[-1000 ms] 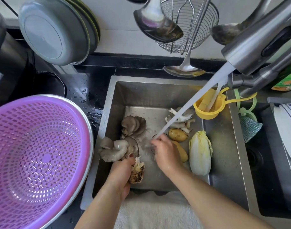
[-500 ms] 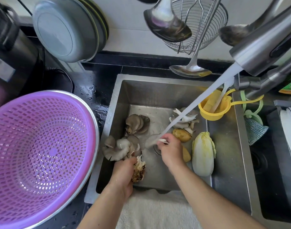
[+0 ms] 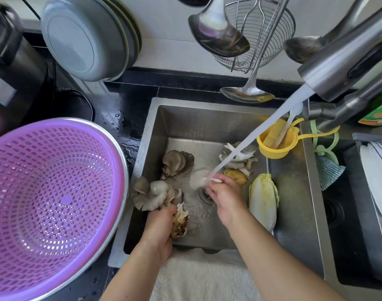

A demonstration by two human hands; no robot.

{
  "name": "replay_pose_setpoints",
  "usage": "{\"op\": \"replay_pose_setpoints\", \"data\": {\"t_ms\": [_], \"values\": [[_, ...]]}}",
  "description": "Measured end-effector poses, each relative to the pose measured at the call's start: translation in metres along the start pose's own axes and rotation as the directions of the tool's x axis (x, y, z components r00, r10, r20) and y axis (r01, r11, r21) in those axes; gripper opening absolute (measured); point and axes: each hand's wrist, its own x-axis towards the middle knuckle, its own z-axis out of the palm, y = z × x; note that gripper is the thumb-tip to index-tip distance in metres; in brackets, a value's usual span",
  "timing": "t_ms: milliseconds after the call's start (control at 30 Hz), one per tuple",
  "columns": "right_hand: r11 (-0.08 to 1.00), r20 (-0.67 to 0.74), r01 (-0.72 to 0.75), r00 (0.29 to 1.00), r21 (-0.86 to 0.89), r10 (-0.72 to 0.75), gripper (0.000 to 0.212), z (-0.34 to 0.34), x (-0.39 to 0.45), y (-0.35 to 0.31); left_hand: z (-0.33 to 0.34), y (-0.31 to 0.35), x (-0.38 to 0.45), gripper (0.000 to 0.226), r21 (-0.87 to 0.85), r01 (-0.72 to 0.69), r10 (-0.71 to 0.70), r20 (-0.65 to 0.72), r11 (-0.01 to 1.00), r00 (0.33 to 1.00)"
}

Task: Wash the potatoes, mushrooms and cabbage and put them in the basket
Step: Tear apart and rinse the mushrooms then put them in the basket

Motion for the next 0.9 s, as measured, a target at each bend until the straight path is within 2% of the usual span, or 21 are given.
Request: {"op": "replay_pose_setpoints", "data": {"t_ms": [100, 300, 367, 433, 533, 600, 700, 900], "values": [[0.98, 0.021, -0.05, 0.999, 0.19, 0.047, 0.021, -0.009, -0.004, -0.004, 0.0, 0.001, -0.002, 0.025, -0.004, -0.005, 0.005, 0.013, 1.0, 1.0], [0.929, 0.017, -0.096, 0.995, 0.357, 0.097, 0.023, -0.02, -0.004, -0.006, 0.001, 0.003, -0.005, 0.022, -0.023, 0.006, -0.006, 0.004, 1.0, 1.0], [0.938, -0.022, -0.085, 0.995, 0.337, 0.098, 0.022, -0.018, -0.005, -0.007, 0.001, 0.003, -0.005, 0.022, -0.025, 0.013, -0.013, -0.005, 1.0, 1.0], [0.964, -0.087, -0.105, 0.988, 0.246, 0.13, 0.019, -0.012, -0.001, -0.004, 0.002, 0.002, -0.004, 0.023, -0.024, 0.014, -0.014, -0.014, 1.0, 1.0], [0.96, -0.129, -0.226, 0.96, 0.162, 0.248, 0.013, 0.004, 0.005, -0.001, 0.003, 0.002, -0.004, 0.023, -0.016, 0.009, -0.01, -0.022, 1.0, 1.0], [0.935, -0.101, -0.297, 0.942, 0.194, 0.32, 0.019, 0.012, 0.008, -0.003, 0.003, 0.003, -0.005, 0.021, -0.017, 0.018, -0.018, -0.017, 1.0, 1.0], [0.88, 0.017, -0.389, 0.916, 0.273, 0.4, 0.012, 0.02, 0.002, -0.012, 0.003, 0.004, -0.006, 0.02, -0.022, 0.025, -0.026, -0.015, 0.999, 1.0], [0.823, 0.117, -0.443, 0.895, 0.355, 0.431, 0.013, 0.021, -0.004, -0.014, 0.002, 0.001, 0.0, 0.021, -0.004, 0.018, -0.018, -0.032, 1.0, 0.999]]}}
